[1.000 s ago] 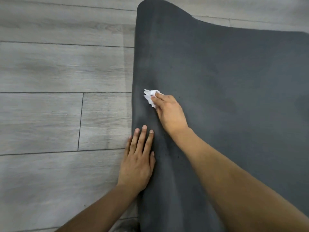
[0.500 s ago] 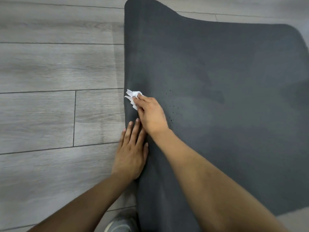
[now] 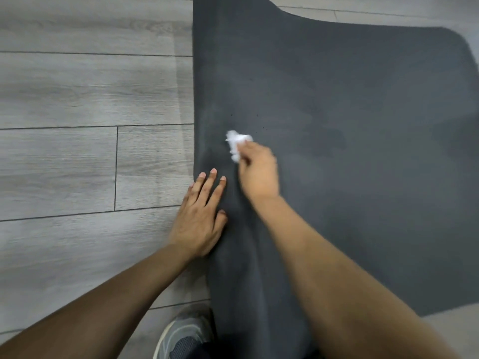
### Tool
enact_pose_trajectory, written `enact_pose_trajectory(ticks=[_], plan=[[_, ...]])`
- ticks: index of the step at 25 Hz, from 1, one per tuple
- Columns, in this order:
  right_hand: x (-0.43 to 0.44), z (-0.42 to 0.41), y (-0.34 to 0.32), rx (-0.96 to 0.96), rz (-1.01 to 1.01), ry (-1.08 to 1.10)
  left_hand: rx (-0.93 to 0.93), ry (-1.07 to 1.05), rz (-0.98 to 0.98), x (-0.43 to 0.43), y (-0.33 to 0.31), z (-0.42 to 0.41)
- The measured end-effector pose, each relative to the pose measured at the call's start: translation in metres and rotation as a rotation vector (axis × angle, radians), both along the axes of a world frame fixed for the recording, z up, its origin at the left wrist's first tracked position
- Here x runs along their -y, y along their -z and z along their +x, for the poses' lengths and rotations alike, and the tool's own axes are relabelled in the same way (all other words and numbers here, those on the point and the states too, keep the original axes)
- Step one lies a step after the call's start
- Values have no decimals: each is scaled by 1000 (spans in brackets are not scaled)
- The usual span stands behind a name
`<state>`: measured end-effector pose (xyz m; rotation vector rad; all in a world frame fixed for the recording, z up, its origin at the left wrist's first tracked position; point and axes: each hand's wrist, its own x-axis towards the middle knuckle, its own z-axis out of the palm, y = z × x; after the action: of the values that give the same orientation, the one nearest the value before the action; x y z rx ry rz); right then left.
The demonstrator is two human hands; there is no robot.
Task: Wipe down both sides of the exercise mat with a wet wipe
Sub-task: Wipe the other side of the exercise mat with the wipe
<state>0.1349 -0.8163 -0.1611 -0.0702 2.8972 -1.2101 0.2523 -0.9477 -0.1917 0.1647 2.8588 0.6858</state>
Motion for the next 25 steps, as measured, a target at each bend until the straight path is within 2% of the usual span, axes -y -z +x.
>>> enact_pose_trajectory(ticks=[2,4,6,9,13,15,17,20,22,23,25], plan=[[37,25,-2,13,144,-306,-4,34,34,5,0,1],[22,18,-3,-28,166,-417,-45,32,-54,8,-3,3],[-15,5,0,-103,220,-316,-140,37,-152,3,-9,10],[-74,-4,6,-94,364,-98,-302,202,-187,-3,-20,56],[-122,-3,1,29,459,220,-119,197,-195,2,-26,108],[-95,4,-3,34,355,303,-85,212,-229,-1,-20,112],[-39,25,0,-47,198,142,-74,231,-241,-5,-16,107],[26,67,6,-83,225,-236,-68,239,-230,-2,-11,105],[7,59,5,-161,277,-413,-69,239,-225,0,-11,105],[-18,50,6,-189,304,-418,-70,237,-223,0,-11,104],[-80,31,-1,-153,355,-170,-68,231,-211,-1,-12,102]])
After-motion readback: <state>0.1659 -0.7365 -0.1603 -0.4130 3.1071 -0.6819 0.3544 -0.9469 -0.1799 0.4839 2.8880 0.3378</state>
